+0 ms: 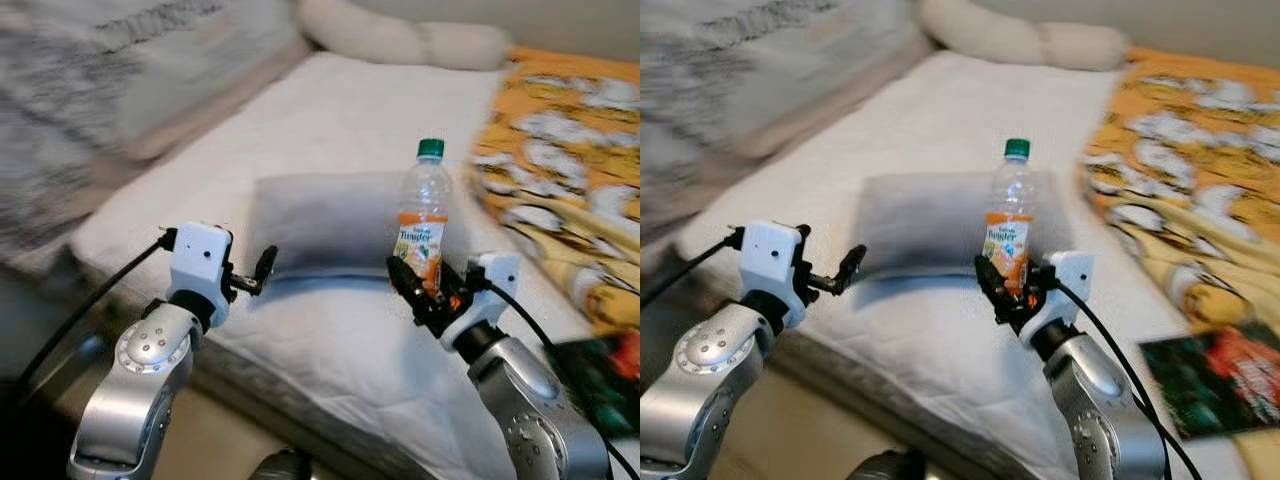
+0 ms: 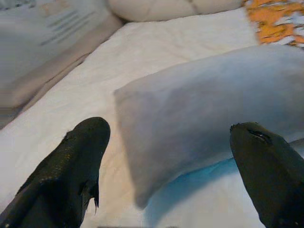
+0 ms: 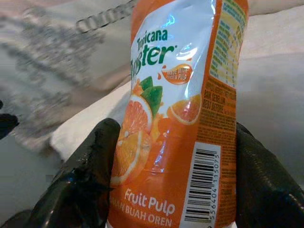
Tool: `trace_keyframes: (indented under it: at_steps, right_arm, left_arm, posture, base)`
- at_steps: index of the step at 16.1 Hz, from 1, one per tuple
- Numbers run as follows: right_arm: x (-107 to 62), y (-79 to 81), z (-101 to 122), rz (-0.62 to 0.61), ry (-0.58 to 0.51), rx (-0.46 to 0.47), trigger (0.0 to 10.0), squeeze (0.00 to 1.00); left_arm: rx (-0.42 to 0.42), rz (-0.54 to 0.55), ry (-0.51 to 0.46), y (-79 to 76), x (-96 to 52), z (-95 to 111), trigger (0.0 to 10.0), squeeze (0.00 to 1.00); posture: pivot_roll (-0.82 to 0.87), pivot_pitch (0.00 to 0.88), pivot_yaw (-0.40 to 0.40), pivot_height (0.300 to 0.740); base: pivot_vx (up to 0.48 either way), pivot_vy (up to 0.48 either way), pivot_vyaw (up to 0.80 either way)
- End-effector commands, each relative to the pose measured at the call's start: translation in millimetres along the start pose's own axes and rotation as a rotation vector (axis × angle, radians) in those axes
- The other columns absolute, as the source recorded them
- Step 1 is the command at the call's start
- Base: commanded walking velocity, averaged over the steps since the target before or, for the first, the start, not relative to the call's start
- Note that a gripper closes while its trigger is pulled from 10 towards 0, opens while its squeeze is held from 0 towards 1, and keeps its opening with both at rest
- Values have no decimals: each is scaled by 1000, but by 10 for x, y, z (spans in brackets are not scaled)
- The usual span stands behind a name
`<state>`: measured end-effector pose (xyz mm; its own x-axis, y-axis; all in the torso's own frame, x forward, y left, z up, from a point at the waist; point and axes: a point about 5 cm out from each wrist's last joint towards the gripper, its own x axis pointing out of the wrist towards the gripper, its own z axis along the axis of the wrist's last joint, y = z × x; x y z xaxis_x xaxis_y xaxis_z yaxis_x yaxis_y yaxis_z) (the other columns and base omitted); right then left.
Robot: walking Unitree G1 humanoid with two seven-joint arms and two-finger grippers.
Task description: Clean up the room
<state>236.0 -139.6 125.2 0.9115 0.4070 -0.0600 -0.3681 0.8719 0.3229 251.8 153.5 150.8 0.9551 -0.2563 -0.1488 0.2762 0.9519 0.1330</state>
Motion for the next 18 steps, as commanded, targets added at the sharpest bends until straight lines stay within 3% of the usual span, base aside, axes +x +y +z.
trace_keyframes:
  at_steps: [1, 3, 8, 12, 18]
  right_arm:
    - [8, 47, 9, 24, 2, 4, 10000, 0]
    - [37, 53, -2, 35, 16, 9, 10000, 0]
    - [53, 44, -35, 41, 55, 30, 10000, 0]
    - [45, 14, -30, 34, 57, -12, 10000, 0]
    - [40, -2, -64, 54, 81, -30, 10000, 0]
  left_arm:
    - [17, 12, 19, 6, 1, -40, 10000, 306]
    - [43, 13, 31, 0, 9, -65, 10000, 314]
    - [-7, 26, 4, -18, 4, -28, 10000, 302]
    - [17, 59, 18, 11, 19, -54, 10000, 325]
    - [-10, 75, -8, 2, 2, -27, 10000, 329]
  posture:
    - [-11, 0, 74, 740]
    - [1, 0, 61, 740]
    - [23, 0, 44, 740]
    - [29, 0, 37, 740]
    - [50, 0, 11, 740]
  base:
    - [0, 0, 800]
    - [0, 0, 800]
    - [0, 0, 800]
    - [0, 0, 800]
    - [0, 0, 800]
